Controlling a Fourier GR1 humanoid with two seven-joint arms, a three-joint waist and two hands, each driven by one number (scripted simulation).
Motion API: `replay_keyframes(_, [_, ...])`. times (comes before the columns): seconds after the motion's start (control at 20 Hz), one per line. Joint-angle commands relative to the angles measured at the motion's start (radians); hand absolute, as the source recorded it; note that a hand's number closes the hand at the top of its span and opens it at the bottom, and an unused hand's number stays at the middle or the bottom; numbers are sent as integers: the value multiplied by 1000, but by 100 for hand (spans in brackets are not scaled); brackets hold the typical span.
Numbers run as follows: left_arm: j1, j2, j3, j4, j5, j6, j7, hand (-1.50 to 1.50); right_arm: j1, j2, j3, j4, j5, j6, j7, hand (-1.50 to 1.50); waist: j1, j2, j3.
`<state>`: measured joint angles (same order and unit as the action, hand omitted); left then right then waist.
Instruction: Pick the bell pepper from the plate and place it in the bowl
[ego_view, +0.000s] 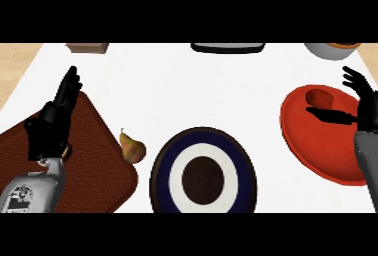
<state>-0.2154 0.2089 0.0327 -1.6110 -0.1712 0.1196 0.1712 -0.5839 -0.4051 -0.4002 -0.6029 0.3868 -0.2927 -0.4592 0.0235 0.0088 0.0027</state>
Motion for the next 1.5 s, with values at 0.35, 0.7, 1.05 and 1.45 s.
replay_keyframes(0.35, [-3, 7, 22, -47, -17, -1, 70, 0, 89, -131, -136, 19, -214, 253, -106, -150, -27, -11, -2])
replay_keyframes(0.7, [43, 9, 43, -33, -14, -3, 11, 0, 314, -223, -210, -108, -372, 570, -167, -150, -47, -16, -4])
replay_keyframes(1.05, [49, 4, 50, -36, -4, -36, -12, 0, 493, -191, -196, -234, -424, 665, -232, -150, -30, -11, -3])
replay_keyframes(1.45, [-13, 38, 104, -37, 25, -79, 47, 0, 656, -133, -217, -423, -489, 697, -216, -150, -28, -10, -3])
